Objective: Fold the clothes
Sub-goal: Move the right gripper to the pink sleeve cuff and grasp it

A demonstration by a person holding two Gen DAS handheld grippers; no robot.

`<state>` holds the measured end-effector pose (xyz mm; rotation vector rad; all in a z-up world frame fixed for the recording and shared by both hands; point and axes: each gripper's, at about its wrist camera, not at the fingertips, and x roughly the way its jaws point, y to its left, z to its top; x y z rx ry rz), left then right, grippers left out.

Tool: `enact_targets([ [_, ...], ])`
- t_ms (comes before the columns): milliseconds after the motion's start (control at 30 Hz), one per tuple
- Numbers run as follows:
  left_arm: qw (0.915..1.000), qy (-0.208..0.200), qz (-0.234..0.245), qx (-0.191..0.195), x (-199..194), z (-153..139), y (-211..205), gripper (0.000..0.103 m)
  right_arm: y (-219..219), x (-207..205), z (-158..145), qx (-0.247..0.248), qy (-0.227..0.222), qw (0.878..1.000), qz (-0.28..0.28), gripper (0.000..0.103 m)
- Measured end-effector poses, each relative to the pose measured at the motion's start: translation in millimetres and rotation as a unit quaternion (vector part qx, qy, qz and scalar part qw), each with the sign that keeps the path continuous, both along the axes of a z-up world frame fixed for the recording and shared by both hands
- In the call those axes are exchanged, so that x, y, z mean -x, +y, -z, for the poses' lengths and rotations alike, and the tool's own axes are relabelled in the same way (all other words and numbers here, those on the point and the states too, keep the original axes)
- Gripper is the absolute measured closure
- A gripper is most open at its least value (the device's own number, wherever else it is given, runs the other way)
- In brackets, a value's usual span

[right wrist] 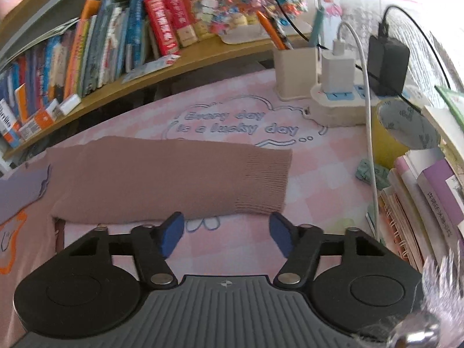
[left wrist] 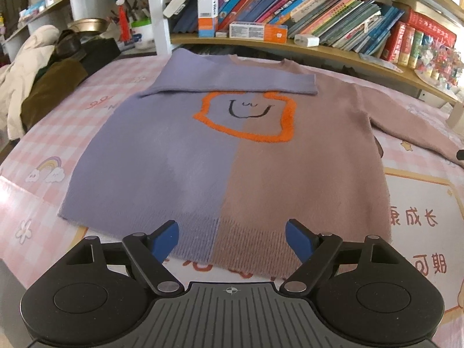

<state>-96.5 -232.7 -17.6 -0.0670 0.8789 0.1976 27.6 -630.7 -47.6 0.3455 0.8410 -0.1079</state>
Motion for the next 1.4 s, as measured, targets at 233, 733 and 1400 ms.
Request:
enact_targets([
  [233,0.9995,0.011,-0.028,0.004,11.4,4.2,9.1,0.02,-9.7,3.1,2.8,-0.057,0.016,0.998,0.034,0.054],
  [733,0.9985,0.022,-0.049,-0.003,23.2,3.9,17.6,0.02,-2.2,-29.2,13.2,-0.102,-0.045,0.993,0.037,0.051],
  [1400,0.999,0.007,-0.044,-0.008,16.3,-5.2,19.0,0.02,-44.1,-46.8,20.8,-0.139,-0.016,0.986,0.092,0.096],
])
